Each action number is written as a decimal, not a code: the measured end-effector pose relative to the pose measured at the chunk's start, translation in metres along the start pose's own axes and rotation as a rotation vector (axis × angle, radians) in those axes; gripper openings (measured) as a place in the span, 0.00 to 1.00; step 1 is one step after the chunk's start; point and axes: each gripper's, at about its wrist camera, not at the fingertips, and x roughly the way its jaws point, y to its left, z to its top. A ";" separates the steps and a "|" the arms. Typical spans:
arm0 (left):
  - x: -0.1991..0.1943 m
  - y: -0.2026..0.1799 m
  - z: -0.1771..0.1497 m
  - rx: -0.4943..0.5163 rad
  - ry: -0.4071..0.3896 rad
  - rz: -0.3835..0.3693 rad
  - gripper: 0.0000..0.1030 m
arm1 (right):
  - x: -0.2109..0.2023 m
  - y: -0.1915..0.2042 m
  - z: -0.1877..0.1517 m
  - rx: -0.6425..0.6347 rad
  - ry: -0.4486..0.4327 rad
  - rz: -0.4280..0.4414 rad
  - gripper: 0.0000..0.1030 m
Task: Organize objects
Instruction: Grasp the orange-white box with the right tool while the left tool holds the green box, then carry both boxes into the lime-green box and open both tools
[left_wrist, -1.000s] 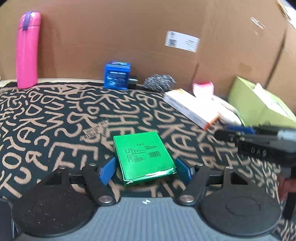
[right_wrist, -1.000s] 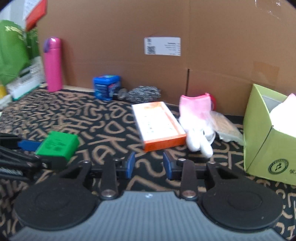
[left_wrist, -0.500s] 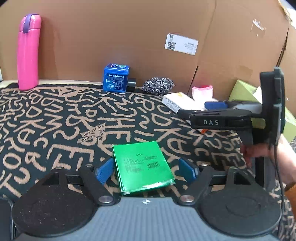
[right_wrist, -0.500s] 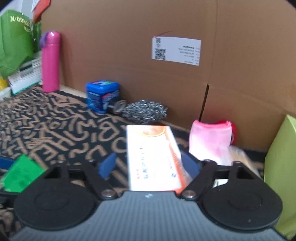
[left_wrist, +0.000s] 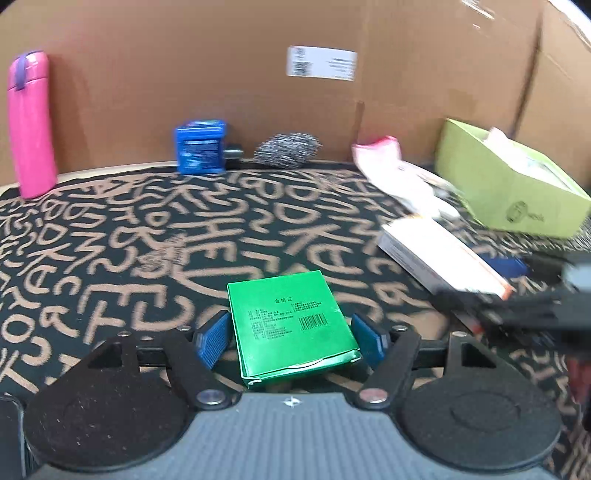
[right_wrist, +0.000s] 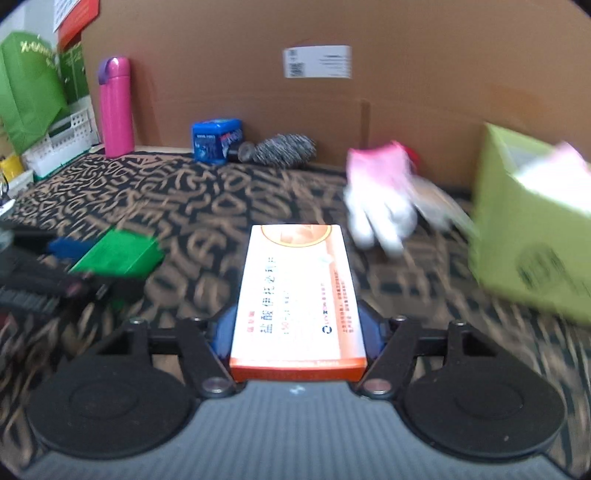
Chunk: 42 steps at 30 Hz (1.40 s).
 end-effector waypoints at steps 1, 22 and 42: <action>-0.002 -0.006 -0.001 0.012 0.003 -0.025 0.72 | -0.014 -0.001 -0.010 0.017 0.002 -0.011 0.64; 0.005 -0.063 0.007 0.050 0.055 -0.035 0.66 | -0.070 -0.036 -0.046 0.148 -0.112 -0.003 0.63; 0.032 -0.247 0.179 0.206 -0.231 -0.289 0.67 | -0.137 -0.198 0.046 0.197 -0.451 -0.362 0.63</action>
